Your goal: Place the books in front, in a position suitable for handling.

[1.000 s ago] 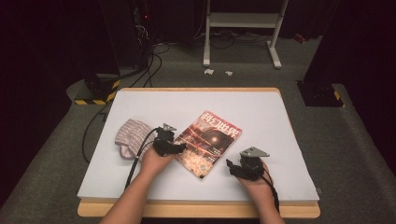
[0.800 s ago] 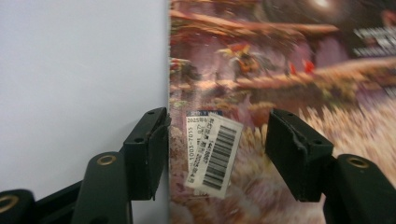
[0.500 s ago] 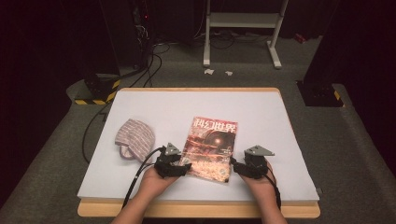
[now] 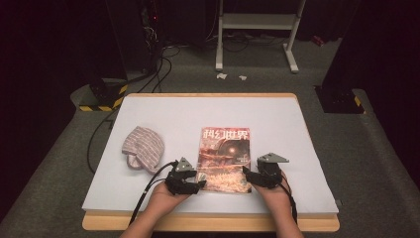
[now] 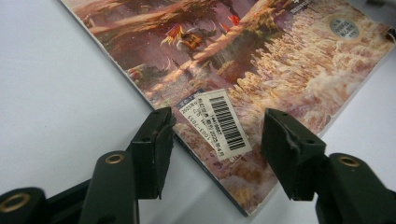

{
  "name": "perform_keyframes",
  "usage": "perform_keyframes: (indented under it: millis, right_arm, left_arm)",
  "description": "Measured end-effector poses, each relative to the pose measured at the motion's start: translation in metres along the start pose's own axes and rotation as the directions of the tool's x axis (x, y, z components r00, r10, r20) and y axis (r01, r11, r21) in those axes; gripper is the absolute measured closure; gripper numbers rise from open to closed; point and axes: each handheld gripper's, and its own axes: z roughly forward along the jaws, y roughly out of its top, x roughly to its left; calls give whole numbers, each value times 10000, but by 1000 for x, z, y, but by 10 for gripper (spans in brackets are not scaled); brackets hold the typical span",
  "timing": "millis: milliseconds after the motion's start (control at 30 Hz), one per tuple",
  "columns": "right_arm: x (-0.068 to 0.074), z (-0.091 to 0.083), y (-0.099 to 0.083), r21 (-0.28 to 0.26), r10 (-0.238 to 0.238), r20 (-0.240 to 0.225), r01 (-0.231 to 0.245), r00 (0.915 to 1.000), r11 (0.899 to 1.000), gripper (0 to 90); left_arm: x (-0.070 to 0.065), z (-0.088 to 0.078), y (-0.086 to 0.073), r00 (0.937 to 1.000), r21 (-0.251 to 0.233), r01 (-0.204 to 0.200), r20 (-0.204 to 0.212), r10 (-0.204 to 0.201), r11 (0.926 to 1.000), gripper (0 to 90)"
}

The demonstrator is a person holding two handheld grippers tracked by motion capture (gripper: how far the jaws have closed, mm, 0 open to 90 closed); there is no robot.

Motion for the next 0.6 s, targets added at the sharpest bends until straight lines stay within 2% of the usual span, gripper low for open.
perform_keyframes:
  millis: [133,267,333,500,600]
  right_arm:
    - [3,4,-2,225,32,-101,-30,9999,9997,311]
    - [8,8,-3,298,82,-320,-72,9995,9995,318]
    - [12,9,-3,299,-48,-469,62,9989,9995,366]
    - [22,9,-2,333,-503,-228,510,9985,9981,363]
    - [24,8,0,425,-714,-358,729,9968,9964,383]
  left_arm:
    - [1,3,1,9998,-148,-14,-176,11,9999,386]
    - [3,4,3,9999,-125,-3,-132,2,9999,377]
    - [4,4,3,10000,-151,12,-97,-13,9999,380]
    - [5,3,2,9999,-94,75,-84,-75,9999,402]
    - [8,0,2,9998,23,162,-129,-161,9999,402]
